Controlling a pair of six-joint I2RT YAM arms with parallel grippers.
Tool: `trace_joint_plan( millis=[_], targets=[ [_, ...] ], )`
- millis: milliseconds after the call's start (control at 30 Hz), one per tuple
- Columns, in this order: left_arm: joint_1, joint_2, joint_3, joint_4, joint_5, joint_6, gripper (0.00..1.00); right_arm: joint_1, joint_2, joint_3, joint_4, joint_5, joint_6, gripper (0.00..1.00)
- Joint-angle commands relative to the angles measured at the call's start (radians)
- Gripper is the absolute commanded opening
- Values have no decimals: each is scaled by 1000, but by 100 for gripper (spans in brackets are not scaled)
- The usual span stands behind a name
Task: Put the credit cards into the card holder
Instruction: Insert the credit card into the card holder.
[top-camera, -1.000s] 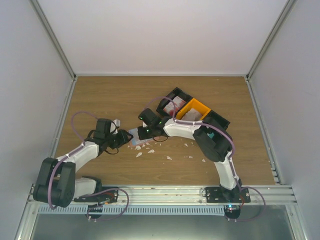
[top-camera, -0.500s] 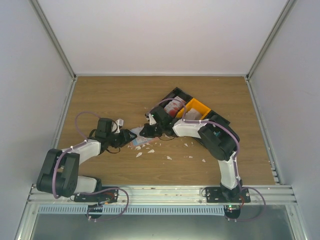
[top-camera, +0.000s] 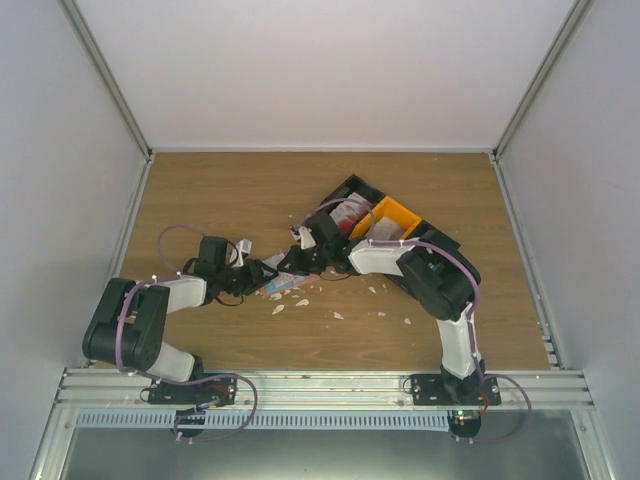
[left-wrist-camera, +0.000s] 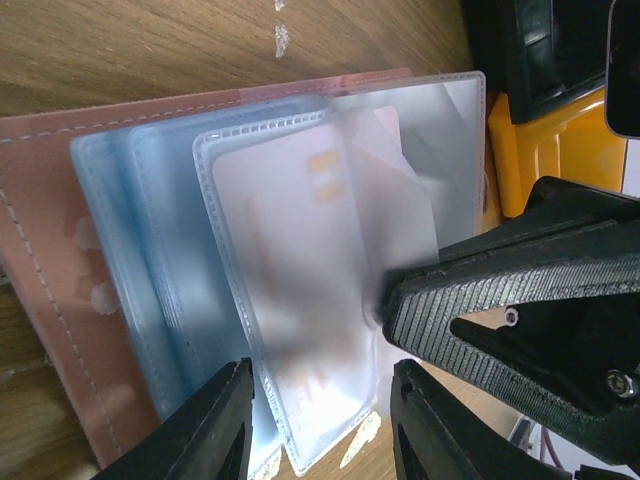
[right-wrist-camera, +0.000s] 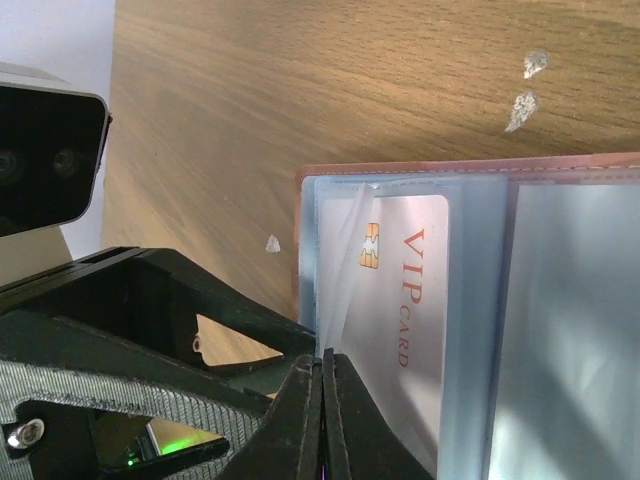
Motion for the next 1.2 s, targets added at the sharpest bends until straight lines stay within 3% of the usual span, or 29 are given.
trace_joint_plan(
  millis=[0,567,933,1167],
  targets=[
    [7,27,0,83,32,-15,41,-11,-24,-20,49,-36,22,0],
    [7,-22,-25,62,29,-82,39,-35,-29,-73,156,-115,112,1],
    [7,2,-50,142,63,-141,39,-37,-22,-92,220,-163,165,0],
    [7,-34,-88,150,43,-185,43,-44,-18,-113,262,-182,198,1]
  ],
)
